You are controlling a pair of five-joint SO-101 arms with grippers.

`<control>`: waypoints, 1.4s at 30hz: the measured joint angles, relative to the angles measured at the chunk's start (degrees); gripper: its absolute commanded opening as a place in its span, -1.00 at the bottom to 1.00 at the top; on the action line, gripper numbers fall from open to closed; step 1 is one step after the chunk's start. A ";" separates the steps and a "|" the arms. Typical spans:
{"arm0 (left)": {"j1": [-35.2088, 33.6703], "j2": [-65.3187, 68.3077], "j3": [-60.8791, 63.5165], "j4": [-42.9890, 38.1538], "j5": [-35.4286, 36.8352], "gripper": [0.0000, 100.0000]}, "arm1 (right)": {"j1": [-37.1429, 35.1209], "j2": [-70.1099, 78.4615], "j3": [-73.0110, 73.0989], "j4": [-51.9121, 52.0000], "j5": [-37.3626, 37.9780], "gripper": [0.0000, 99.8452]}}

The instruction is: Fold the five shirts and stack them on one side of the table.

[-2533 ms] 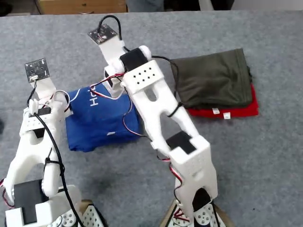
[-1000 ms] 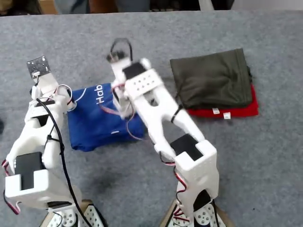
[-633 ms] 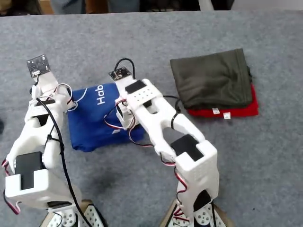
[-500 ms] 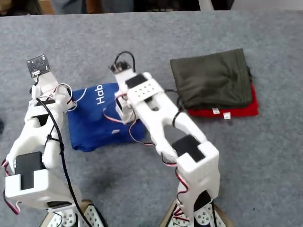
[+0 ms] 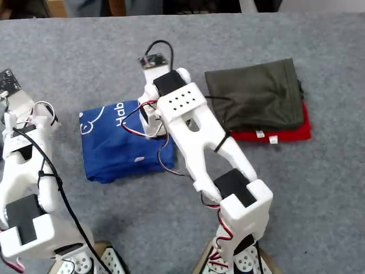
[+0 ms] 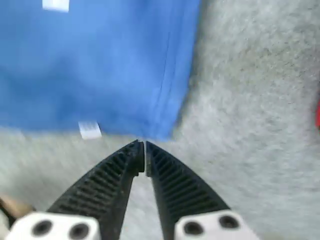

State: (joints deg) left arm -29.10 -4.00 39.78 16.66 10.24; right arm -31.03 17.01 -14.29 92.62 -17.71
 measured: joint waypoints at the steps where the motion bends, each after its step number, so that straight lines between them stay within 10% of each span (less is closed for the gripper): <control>1: 0.00 0.00 0.00 0.00 0.00 -0.94 | 0.00 0.44 0.44 -1.14 -2.37 -0.46; 8: 0.00 0.00 0.00 0.00 0.00 -0.94 | -5.71 5.89 3.52 -9.41 -11.25 -0.08; 23: 0.53 0.00 0.00 0.00 -0.09 -0.94 | -7.47 22.15 0.26 -17.67 -13.19 -0.98; 42: 0.53 0.00 0.00 0.00 -0.09 -0.93 | 7.38 23.12 -29.45 4.04 1.32 -0.97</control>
State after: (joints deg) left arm -28.57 -4.00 39.78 16.66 10.15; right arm -23.65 40.13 -43.74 96.66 -16.40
